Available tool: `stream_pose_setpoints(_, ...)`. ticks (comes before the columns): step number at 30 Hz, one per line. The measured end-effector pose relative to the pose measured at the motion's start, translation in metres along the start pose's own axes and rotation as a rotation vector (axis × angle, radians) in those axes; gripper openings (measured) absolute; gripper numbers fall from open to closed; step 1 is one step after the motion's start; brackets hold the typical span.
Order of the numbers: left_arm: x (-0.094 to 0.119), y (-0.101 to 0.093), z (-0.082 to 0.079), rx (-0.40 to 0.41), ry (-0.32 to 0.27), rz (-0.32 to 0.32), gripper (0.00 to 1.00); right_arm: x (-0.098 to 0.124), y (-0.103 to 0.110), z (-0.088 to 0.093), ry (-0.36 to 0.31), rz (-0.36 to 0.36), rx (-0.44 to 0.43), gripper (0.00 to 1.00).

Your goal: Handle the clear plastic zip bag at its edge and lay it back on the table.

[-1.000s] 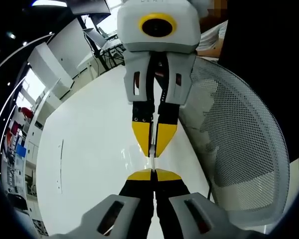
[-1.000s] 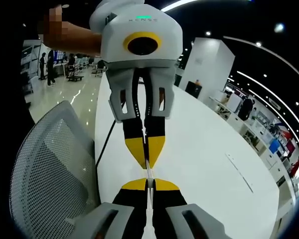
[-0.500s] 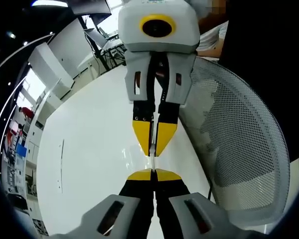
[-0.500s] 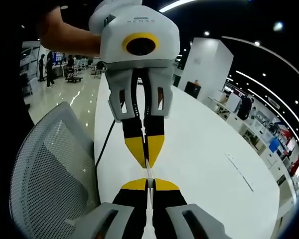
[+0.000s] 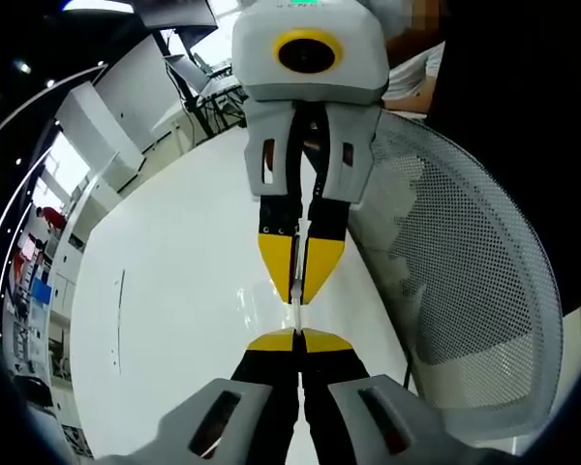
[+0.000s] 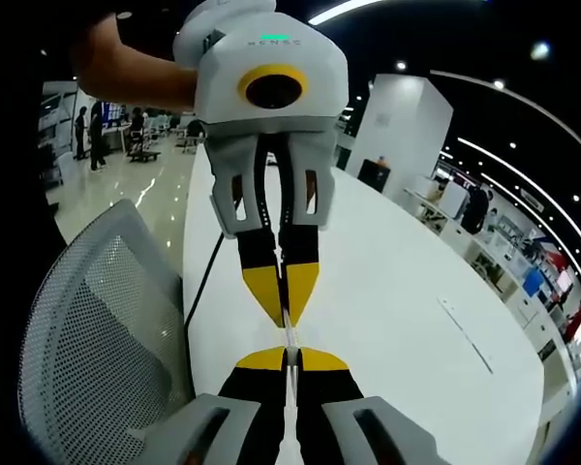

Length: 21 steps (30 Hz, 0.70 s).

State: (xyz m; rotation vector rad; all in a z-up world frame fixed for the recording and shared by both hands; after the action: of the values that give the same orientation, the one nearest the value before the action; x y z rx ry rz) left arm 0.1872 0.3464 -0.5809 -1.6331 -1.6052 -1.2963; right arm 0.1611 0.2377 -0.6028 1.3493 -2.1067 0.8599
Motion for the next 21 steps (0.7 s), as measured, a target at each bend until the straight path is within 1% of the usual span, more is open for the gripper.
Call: stream_pose_setpoints(21, -0.0008, 0.0004, 0.0028, 0.004, 0.000, 0.009, 0.00, -0.0003, 0.0013, 0.0003, 0.001, -0.006, -0.009, 0.00)
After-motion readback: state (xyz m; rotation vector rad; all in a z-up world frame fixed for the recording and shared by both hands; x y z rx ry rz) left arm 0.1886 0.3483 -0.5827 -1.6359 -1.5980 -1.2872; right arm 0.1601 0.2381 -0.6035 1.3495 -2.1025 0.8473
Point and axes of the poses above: the point that each gripper's makers call its tool centre point, and the gripper's own axes: x roughly backward along the fingers, y roughly to its left, z roughly out of its underside, the point moved 8 cm from there along x, roughly backward along the fingers, and after that the axes turned 9 degrees about y, right-handed, at the moved point
